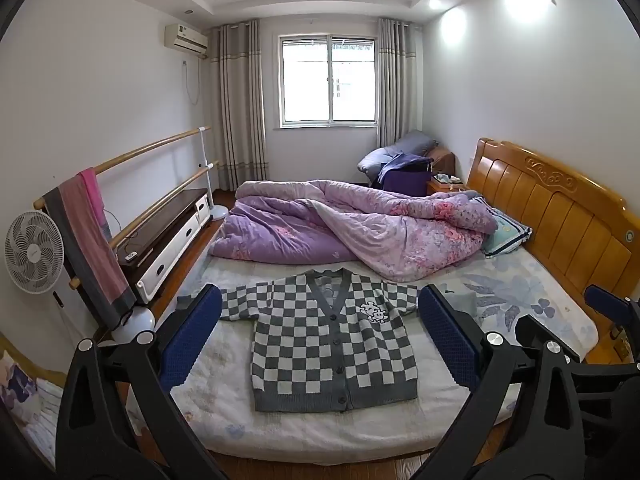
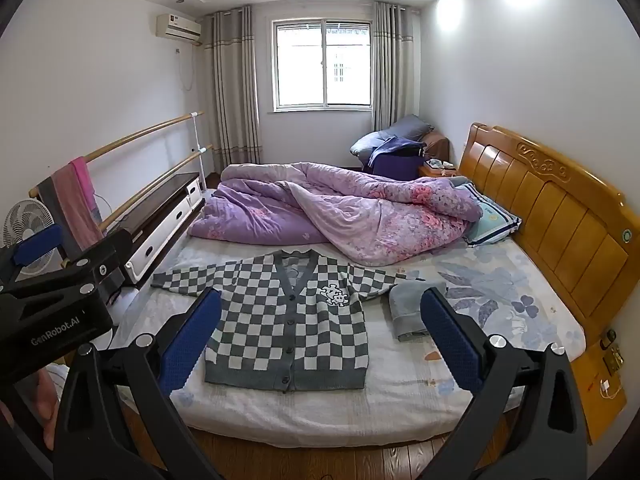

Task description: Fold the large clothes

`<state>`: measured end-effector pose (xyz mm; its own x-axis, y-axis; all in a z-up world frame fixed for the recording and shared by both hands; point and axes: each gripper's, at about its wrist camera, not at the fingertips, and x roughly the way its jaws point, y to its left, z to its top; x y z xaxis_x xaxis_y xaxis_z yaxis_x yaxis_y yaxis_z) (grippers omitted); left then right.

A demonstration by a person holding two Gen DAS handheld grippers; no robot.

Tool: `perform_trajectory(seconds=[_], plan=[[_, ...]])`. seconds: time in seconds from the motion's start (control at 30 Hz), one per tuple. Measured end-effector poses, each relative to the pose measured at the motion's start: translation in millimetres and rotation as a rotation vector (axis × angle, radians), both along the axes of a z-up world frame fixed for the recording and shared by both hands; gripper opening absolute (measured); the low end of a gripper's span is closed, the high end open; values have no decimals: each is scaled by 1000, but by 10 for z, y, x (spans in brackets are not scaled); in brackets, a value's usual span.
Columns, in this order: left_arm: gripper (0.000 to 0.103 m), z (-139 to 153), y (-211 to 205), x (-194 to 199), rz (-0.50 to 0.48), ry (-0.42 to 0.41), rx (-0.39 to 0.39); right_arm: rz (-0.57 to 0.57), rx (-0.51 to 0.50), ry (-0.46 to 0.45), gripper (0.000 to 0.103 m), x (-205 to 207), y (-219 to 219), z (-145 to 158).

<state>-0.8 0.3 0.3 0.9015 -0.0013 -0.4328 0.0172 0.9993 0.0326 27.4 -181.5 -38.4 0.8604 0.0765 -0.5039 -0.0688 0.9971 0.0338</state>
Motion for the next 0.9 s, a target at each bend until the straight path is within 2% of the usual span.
perform_trajectory(seconds=[0.9], plan=[[98, -58, -6, 82, -7, 10, 0, 0, -12, 14, 96, 92, 43, -28]])
